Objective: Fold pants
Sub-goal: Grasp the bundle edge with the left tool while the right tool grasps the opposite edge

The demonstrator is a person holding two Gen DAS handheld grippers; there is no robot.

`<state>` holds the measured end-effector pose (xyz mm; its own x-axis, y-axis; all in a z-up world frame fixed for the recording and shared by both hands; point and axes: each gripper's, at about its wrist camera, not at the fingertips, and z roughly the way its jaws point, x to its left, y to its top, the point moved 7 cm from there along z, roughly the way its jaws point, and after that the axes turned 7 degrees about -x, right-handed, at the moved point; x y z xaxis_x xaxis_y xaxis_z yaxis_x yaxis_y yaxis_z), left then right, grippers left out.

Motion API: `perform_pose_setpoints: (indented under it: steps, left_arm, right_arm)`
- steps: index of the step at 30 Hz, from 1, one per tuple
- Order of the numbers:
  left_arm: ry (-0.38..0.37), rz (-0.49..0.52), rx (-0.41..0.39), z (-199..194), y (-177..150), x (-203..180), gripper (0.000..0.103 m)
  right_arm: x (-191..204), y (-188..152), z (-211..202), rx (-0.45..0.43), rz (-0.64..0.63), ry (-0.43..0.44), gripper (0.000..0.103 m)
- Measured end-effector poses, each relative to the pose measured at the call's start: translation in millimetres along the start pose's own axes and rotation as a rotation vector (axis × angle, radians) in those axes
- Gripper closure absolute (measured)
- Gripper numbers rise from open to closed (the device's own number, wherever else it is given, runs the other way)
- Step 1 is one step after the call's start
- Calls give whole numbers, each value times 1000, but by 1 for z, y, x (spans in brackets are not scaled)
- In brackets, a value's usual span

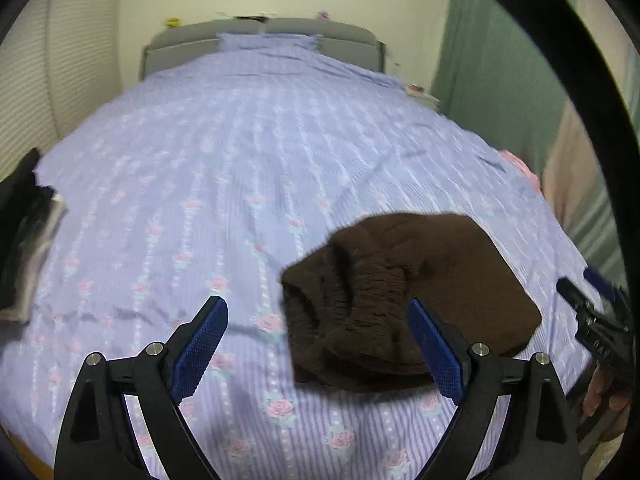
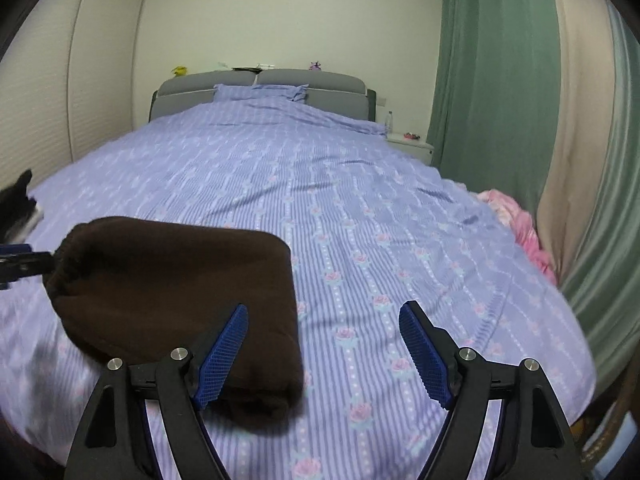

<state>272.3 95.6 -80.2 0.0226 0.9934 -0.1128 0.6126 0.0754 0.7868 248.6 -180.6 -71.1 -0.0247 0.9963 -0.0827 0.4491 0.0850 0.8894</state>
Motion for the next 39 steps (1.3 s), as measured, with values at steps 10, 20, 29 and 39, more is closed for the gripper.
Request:
perform_pose_setpoints:
  steps: [10,20,29,39]
  left_arm:
    - [-86,-45,32,41,18,-31,10]
    - [-95,-321,230,84,-32,32,9]
    - [-271,-443,334,101,-65,35,7]
    - [-325,-448,378,109,-70,28,6]
  right_arm:
    - [-2,-8,34,42,81,41,24]
    - [-1,-17,76,150,276,177,24]
    - [19,-41,94,217,163,161,25]
    - [17,-57,115,291,288,243,25]
